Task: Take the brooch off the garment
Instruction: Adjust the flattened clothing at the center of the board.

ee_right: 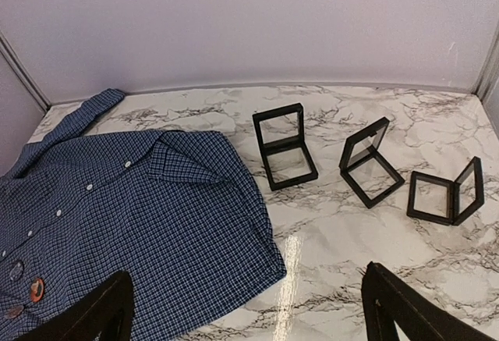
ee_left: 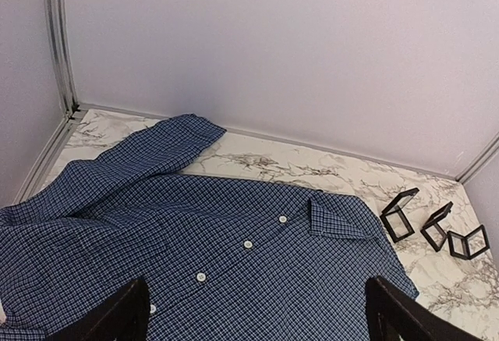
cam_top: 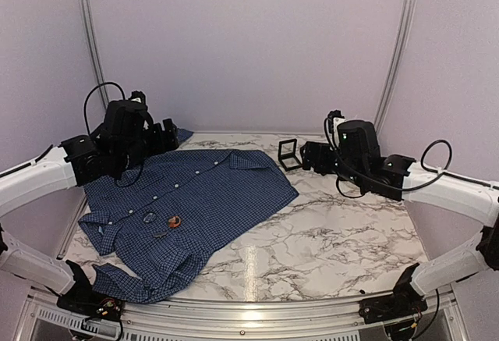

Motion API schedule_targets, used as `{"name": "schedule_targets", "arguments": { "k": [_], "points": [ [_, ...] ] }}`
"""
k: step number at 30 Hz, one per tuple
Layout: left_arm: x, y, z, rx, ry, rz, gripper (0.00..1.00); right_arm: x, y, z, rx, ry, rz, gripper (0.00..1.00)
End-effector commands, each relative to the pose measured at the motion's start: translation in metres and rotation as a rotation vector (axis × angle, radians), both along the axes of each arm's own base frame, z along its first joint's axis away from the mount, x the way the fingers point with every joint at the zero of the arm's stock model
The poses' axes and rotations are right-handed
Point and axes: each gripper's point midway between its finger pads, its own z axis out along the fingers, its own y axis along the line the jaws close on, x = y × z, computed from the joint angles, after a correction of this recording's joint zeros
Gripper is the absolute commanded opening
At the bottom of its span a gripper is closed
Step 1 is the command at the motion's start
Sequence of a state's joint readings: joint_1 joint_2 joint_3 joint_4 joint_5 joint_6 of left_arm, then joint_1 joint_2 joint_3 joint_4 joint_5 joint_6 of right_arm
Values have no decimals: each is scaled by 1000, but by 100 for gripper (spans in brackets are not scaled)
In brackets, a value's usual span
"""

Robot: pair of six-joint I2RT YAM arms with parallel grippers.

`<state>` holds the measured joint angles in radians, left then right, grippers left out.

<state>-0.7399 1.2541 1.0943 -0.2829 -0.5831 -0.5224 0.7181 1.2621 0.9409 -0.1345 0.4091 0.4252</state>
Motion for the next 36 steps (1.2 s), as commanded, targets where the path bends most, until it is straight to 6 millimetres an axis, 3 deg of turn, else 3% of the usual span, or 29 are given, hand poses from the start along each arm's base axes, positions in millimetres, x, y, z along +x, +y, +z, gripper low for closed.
{"name": "schedule_targets", "arguments": {
  "k": [1,8,12,19,21,29,36],
  "points": [
    [-8,33,-28,-8,95,71,99,8,39,-15,-77,53,84,98],
    [-36,72,-102,11,297,167,99,12,124,-63,-136,147,266,98],
    [-60,84,-137,-3,376,177,98,12,167,-91,-150,199,357,97],
    [-85,77,-191,4,529,107,87,1,218,-150,-207,304,474,94],
    [-91,73,-204,20,556,88,84,-5,233,-158,-207,321,507,93],
    [-103,48,-229,22,604,31,74,-35,288,-178,-275,345,591,92],
    [-109,32,-238,43,623,-25,73,-51,299,-200,-315,398,601,87]
  ]
}}
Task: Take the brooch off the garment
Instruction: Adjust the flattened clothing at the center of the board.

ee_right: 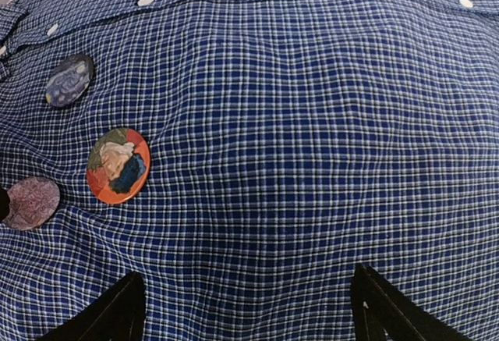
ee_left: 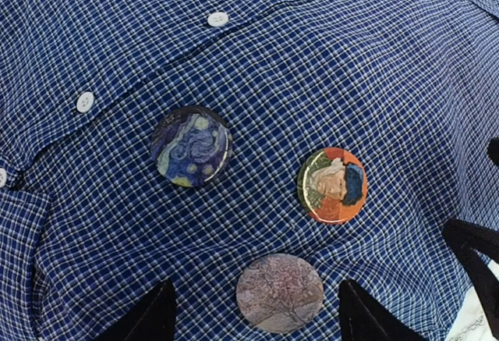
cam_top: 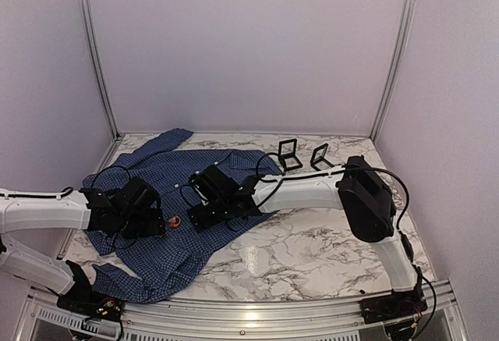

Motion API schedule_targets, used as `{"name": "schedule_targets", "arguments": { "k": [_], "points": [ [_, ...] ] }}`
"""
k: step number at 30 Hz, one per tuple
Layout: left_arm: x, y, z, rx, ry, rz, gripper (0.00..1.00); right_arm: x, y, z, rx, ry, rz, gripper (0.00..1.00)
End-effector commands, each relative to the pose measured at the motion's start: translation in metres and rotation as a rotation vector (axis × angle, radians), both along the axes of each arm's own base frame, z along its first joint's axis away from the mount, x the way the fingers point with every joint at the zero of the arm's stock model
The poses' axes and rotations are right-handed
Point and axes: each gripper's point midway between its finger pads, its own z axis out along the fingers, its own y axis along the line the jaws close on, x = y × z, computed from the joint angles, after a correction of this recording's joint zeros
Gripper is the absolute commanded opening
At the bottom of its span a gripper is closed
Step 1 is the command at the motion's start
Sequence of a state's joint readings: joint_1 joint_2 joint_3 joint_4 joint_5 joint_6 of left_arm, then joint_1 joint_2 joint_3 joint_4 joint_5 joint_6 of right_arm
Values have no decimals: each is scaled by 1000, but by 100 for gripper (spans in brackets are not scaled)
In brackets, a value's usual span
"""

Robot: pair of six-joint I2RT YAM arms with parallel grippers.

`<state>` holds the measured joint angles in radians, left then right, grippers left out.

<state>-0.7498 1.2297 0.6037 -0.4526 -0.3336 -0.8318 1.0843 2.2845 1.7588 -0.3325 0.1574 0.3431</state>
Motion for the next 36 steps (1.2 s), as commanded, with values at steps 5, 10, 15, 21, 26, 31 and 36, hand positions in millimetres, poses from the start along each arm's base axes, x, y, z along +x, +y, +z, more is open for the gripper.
{"name": "schedule_targets", "arguments": {
  "k": [5,10,15,21,26,31,36],
  "points": [
    [-9,-15,-11,4,29,-59,73,-17,-11,-31,-82,76,-12,79],
    [-17,-22,-9,9,36,-98,72,-26,-18,-35,-80,102,-16,42],
    [-16,-26,6,-4,9,-123,72,-33,-33,-29,-76,113,-44,6],
    [-7,-33,29,-11,-37,-151,73,-45,-59,-16,-58,124,-76,0],
    [2,-54,29,-30,-42,-217,67,-55,-76,-5,-42,136,-93,0],
    [-1,-81,14,-69,2,-318,53,-63,-94,-2,-40,145,-111,0],
    [-24,-102,-5,-104,57,-384,38,-67,-103,-5,-53,151,-117,0]
  ]
}}
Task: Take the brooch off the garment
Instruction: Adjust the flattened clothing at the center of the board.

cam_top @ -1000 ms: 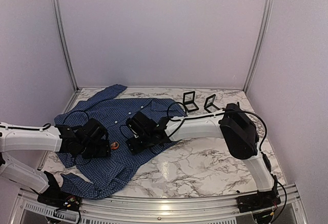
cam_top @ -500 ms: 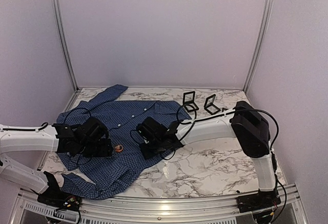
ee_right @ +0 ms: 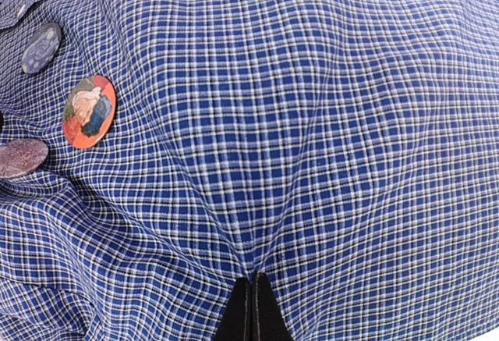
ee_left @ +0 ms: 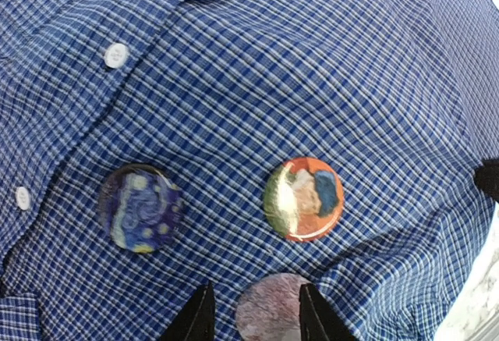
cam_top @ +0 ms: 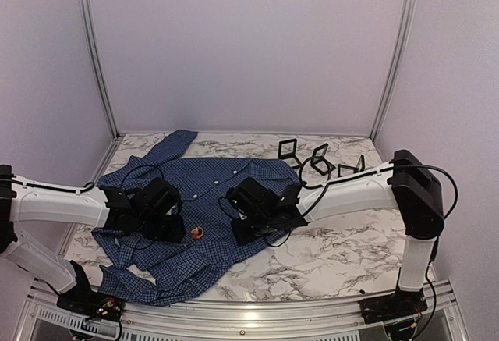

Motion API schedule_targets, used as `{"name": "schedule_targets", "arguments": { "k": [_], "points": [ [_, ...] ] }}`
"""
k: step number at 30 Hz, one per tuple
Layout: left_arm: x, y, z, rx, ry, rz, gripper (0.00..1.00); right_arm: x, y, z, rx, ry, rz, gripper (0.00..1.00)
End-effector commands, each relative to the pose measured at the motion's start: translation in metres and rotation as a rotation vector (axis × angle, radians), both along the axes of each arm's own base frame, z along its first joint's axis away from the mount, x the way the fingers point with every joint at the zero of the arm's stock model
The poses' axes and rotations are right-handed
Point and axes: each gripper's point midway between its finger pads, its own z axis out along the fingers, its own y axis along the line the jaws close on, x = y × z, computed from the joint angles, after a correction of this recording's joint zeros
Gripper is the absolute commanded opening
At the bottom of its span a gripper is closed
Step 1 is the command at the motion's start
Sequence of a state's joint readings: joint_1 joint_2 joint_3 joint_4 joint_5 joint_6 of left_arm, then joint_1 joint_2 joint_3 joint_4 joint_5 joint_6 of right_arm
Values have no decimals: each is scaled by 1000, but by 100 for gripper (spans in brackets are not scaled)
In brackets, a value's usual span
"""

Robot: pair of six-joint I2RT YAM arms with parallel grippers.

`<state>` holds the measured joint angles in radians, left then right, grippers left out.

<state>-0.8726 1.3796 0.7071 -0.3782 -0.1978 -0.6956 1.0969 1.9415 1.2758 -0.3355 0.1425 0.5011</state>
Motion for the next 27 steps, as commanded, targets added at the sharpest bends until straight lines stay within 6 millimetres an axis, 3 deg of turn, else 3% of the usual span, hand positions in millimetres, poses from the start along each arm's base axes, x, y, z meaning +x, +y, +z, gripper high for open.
{"name": "schedule_targets", "arguments": {
  "k": [1,6,10,16,19,27],
  "points": [
    [-21,-30,-4,-78,27,-89,37,-5,-4,3,5,2,-13,0],
    [-53,-34,-26,-84,88,-108,35,-3,0,7,13,-3,-10,0],
    [-70,-28,-48,-69,134,-103,33,4,7,18,0,-31,-2,7],
    [-82,-22,-56,-77,154,-82,33,21,19,44,7,-107,-7,36],
    [-84,-22,-52,-86,147,-78,32,26,39,51,38,-119,26,46],
    [-72,-14,-8,-123,51,-29,34,39,90,30,43,-106,125,54]
  ]
}}
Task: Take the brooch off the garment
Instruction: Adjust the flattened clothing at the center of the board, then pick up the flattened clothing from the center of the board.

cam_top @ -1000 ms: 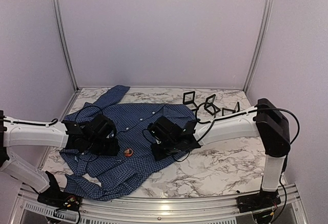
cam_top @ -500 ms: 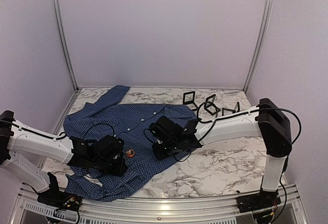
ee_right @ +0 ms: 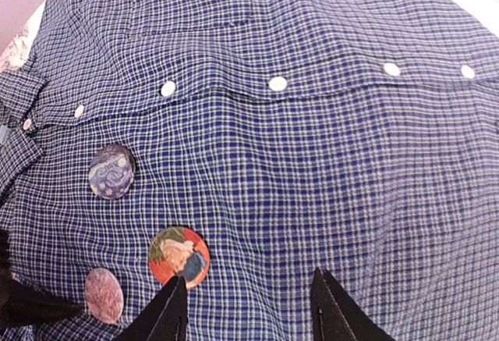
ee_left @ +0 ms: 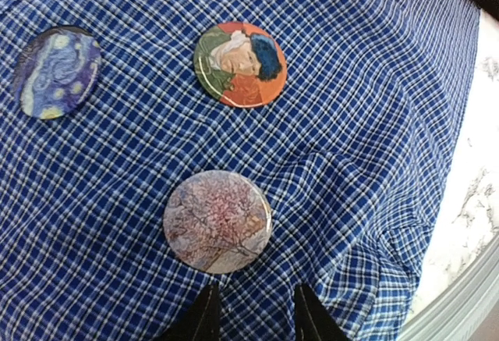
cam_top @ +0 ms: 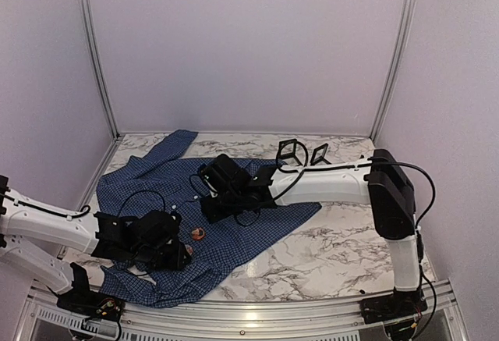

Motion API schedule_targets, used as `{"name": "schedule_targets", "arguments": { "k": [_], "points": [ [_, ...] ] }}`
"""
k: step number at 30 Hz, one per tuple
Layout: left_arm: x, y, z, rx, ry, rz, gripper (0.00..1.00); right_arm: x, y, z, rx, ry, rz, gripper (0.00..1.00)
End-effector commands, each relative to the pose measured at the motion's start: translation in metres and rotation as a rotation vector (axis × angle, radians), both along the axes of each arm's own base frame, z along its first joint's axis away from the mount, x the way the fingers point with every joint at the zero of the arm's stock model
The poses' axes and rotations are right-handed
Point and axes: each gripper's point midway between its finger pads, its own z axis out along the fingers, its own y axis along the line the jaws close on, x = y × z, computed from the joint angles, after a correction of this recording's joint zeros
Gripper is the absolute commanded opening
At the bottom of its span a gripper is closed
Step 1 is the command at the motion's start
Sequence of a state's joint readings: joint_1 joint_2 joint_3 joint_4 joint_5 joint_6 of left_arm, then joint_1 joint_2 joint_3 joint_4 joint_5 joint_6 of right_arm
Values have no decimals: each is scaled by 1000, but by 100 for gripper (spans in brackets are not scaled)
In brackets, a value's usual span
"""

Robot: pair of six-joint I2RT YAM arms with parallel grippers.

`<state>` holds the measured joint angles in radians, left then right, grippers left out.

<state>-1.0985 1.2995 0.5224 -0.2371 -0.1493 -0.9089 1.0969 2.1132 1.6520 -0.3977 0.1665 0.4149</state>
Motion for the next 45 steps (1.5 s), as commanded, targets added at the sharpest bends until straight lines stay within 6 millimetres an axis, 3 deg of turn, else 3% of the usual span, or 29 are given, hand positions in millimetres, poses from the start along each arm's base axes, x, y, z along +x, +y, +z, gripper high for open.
{"name": "schedule_targets", "arguments": {
  "k": [1,7,10,19,26,30,34,39,45],
  "points": [
    [4,15,24,17,-45,51,35,-2,21,-23,-45,12,79,55],
    [22,23,59,16,-125,123,38,2,29,-42,-81,25,88,57],
    [33,23,67,21,-141,142,39,6,26,-49,-102,17,68,56],
    [56,6,56,-51,-72,152,39,6,15,-74,-183,20,61,55],
    [66,6,40,-53,-34,174,39,5,-1,-93,-256,15,51,54],
    [68,0,36,-85,-23,182,39,-3,-1,-102,-254,54,75,36],
    [73,-4,34,-125,-7,186,39,-11,11,-86,-186,93,109,0],
    [74,-6,26,-186,32,203,39,-15,30,-36,-4,150,141,0],
    [77,-5,25,-202,34,216,40,-23,40,-2,164,232,186,0]
  ]
}}
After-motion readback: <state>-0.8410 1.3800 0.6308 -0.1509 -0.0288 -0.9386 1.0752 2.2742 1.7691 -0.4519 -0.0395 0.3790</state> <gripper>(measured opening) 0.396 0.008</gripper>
